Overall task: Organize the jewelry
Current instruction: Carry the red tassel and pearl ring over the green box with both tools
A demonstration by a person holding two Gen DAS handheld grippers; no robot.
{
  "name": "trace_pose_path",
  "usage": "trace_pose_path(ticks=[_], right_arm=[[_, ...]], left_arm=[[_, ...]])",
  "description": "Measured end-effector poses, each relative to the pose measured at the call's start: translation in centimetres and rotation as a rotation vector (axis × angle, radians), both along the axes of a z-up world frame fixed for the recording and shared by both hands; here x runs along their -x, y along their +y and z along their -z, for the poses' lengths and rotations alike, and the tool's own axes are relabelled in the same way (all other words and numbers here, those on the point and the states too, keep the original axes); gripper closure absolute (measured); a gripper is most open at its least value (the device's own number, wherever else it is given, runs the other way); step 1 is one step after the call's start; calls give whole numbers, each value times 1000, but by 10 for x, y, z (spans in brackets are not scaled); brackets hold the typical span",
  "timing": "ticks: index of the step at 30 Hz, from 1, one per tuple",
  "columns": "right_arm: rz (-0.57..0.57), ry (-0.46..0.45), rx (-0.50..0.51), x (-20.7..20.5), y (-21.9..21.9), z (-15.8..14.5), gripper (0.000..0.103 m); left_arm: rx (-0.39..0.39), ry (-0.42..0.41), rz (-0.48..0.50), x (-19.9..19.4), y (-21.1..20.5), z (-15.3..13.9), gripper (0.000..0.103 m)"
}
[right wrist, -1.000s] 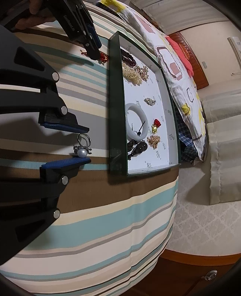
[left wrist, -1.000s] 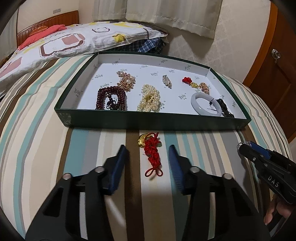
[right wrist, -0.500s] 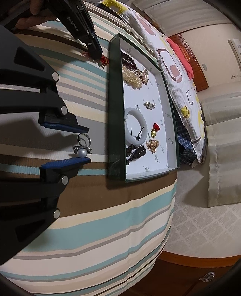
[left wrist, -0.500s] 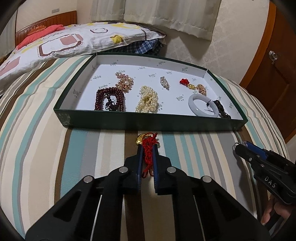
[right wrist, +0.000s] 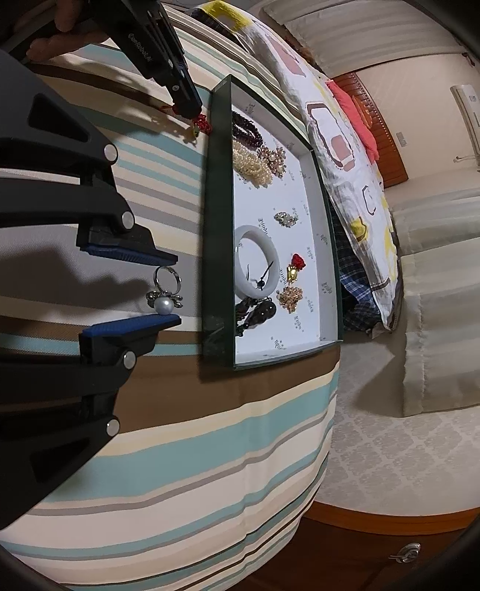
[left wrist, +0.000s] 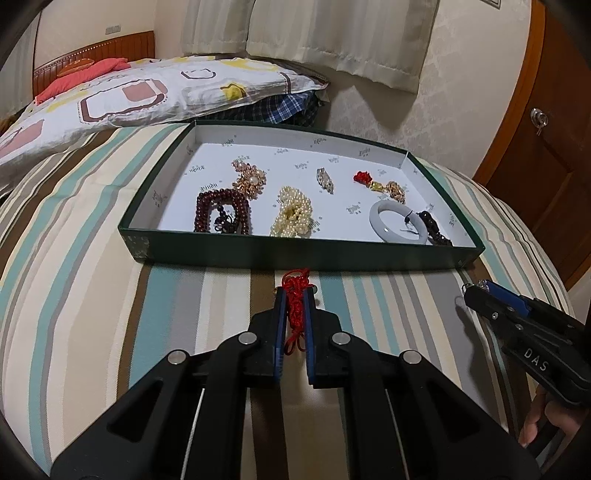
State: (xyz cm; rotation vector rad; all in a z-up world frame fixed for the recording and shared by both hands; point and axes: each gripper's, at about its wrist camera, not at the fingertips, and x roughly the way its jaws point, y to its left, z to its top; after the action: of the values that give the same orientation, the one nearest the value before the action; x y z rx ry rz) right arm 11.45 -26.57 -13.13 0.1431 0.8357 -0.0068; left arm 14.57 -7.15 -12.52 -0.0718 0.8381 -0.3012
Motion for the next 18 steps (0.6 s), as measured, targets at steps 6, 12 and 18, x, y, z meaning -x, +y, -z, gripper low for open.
trace_pose_path(ticks=[6,12,18], right_arm=[[-1,-15,-1,0,2,-3,75],[-3,-33,-1,2,4,-8,75],[-4,-49,-1,1,6,-14,75]], left_arm=[[9,-26,-1,3,2,-9,94],[15,-53,2,6,0,-18,94],[25,-70,-1,7,2,-26,94]])
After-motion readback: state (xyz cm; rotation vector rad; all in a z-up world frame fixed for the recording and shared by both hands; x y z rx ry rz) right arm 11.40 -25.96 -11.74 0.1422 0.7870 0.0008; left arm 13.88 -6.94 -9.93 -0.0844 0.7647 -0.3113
